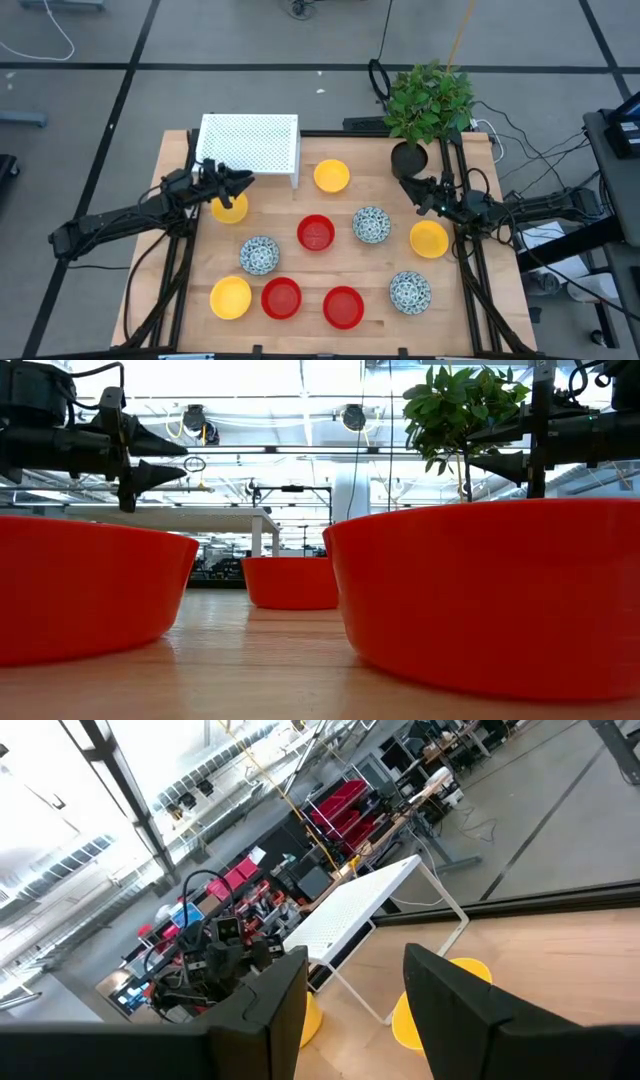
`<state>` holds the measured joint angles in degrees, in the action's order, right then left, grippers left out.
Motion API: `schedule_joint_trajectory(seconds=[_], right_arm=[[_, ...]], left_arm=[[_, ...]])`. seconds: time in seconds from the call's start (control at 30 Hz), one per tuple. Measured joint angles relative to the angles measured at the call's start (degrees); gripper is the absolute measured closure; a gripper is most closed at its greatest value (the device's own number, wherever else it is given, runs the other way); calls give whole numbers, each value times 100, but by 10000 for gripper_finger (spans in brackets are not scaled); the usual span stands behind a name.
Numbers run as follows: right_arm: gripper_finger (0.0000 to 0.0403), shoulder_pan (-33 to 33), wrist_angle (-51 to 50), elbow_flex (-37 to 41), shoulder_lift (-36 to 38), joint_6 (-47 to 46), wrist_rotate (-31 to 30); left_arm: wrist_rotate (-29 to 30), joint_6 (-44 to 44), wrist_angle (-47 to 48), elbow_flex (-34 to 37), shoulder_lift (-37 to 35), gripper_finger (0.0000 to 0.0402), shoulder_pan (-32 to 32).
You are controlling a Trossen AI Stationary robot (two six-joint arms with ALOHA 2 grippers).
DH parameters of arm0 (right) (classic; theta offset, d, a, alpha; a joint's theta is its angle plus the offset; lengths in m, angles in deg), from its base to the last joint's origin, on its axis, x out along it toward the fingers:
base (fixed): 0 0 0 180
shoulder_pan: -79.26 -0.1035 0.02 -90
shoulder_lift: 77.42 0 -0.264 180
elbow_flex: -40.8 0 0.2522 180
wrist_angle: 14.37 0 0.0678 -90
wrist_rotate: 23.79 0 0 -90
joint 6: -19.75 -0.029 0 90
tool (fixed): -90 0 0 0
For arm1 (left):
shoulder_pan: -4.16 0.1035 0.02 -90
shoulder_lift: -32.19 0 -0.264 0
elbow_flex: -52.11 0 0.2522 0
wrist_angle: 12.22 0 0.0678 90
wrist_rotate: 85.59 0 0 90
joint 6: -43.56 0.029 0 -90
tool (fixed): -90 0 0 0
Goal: Pick & Place Mini bowls
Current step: Put the yellow bowl on the shelf
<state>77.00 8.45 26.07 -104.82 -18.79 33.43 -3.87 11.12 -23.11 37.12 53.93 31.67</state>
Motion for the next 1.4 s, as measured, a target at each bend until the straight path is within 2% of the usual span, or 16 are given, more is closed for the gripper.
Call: schedule_joint_trajectory(seconds=[0.1,0.2,0.37,0.47,0.63,0.83,1.0,1.2,1.4], right_arm=[[248,2,2,-1,0,26,-25],[248,2,2,0,0,35,-28],[248,2,4,0,0,-123,-32],[248,2,4,0,0,-130,-36],[248,2,3,0,0,-130,-43],[248,2,0,0,-2,-130,-31],[248,2,2,-2,0,-127,-23],[248,2,0,0,-2,-130,-21],[248,2,-6,0,0,-88,-20]], left_arm=[[84,-381,-214,0,-1,215,0],[216,-248,-514,0,-4,215,0],[-96,-126,-885,0,-4,215,-7],[-205,-211,-661,-147,6,215,-11],[-562,274,980,-1058,263,215,-274],[-667,1128,4190,-2618,942,215,-929],[-615,1135,6313,-3558,1773,215,-1525],[-44,787,7425,-4024,2838,215,-2422],[766,-613,8023,-4033,3965,215,-3021]])
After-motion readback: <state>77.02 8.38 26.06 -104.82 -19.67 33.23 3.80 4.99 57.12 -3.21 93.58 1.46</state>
